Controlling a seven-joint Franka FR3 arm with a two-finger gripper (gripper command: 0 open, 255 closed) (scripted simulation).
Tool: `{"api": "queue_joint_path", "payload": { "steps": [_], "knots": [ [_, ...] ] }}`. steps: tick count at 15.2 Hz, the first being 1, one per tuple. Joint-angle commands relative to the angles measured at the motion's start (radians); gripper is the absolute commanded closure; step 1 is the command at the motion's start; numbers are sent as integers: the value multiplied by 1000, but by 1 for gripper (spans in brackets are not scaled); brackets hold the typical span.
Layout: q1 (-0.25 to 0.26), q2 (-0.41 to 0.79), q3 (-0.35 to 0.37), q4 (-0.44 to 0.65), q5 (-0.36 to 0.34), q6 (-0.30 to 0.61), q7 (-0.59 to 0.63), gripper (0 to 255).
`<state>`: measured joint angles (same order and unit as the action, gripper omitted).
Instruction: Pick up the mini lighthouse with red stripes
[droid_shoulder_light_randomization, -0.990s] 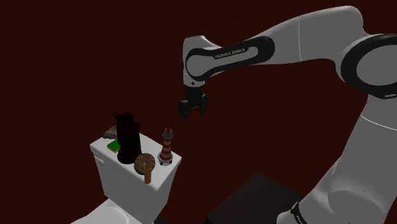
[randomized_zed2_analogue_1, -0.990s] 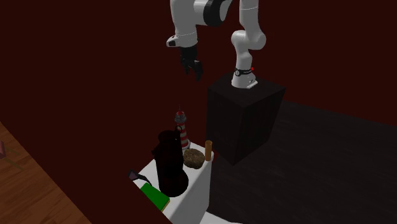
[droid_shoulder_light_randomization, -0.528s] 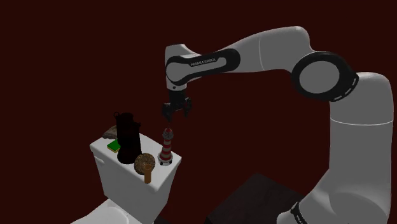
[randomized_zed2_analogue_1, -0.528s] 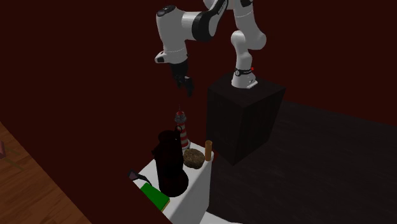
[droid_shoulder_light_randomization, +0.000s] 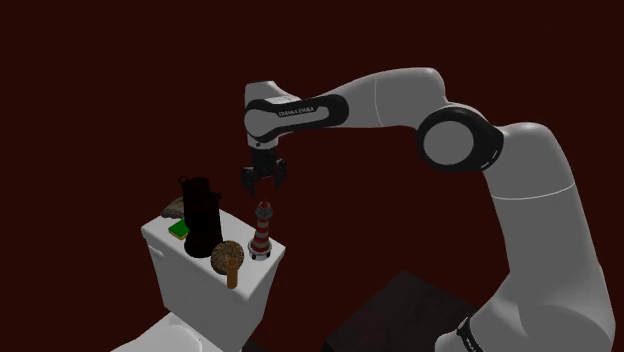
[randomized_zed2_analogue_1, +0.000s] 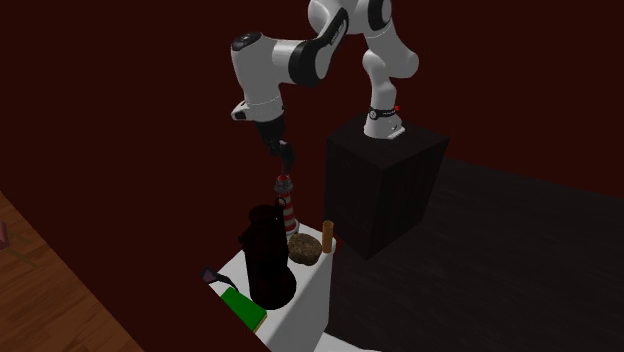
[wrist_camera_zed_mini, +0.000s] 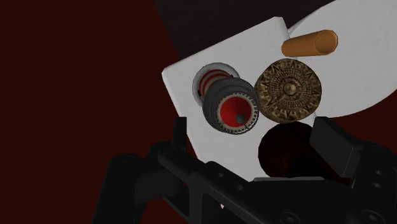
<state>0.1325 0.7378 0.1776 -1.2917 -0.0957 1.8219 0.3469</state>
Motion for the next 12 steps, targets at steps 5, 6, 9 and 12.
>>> {"api": "queue_joint_path", "payload": {
  "steps": [5, 6, 9, 12],
  "knots": [
    [0, 26, -3, -17, -4, 44, 1, 0],
    [0, 27, -3, -17, -4, 44, 1, 255],
    [0, 27, -3, -16, -4, 44, 1, 255],
    [0, 27, -3, -16, -4, 44, 1, 255]
  ]
}}
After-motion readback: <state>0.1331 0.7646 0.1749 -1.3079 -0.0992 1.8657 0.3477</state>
